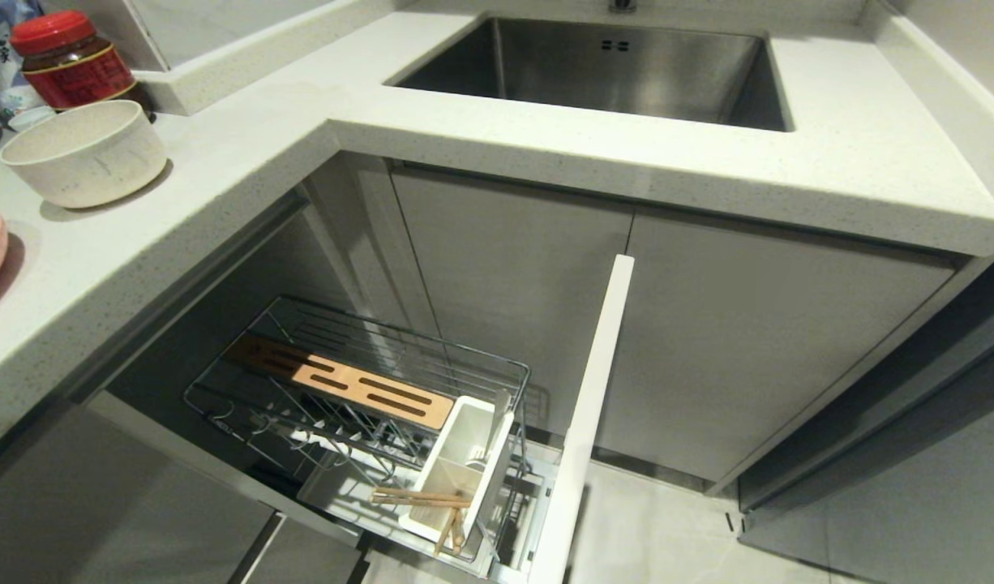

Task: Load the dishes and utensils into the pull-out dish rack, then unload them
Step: Pick up the fork and place it in the cupboard

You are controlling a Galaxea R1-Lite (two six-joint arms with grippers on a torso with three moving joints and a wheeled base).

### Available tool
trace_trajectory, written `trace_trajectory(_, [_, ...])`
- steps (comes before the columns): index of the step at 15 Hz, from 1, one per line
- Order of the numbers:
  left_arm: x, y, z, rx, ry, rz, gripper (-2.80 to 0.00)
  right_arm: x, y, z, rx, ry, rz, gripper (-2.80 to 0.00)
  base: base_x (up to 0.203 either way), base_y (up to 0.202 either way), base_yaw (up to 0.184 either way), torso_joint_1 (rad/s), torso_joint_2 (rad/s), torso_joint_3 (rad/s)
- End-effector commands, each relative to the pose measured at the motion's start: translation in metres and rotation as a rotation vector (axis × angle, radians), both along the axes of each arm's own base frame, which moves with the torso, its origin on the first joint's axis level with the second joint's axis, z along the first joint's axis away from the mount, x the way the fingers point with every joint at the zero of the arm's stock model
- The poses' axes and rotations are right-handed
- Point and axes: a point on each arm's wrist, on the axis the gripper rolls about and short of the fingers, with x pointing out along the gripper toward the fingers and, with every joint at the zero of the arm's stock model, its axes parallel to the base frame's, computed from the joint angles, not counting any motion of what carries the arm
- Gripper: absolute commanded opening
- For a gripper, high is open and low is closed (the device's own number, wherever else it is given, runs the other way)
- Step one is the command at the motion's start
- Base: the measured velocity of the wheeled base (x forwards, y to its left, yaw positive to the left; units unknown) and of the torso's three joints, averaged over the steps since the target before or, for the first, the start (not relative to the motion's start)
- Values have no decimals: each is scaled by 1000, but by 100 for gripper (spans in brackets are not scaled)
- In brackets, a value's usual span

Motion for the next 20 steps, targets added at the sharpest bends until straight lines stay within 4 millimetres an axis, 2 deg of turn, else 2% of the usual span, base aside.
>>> trace_trajectory(1, [1, -3, 1, 10, 10, -10, 0, 2, 0, -7, 0, 26, 1, -280, 0, 0, 0, 0, 0, 0])
trace_trajectory(6, [6, -2, -3, 40, 42, -7, 0, 2, 0, -7, 0, 26, 0, -280, 0, 0, 0, 0, 0, 0])
trace_trajectory(7, [7, -1, -4, 44, 44, -4, -280, 2, 0, -7, 0, 26, 1, -280, 0, 0, 0, 0, 0, 0])
trace_trajectory(15, [7, -2, -4, 58, 52, 1, -280, 2, 0, -7, 0, 26, 1, -280, 0, 0, 0, 0, 0, 0])
trace_trajectory(20, [3, -13, 4, 84, 23, -16, -280, 2, 0, -7, 0, 26, 1, -280, 0, 0, 0, 0, 0, 0])
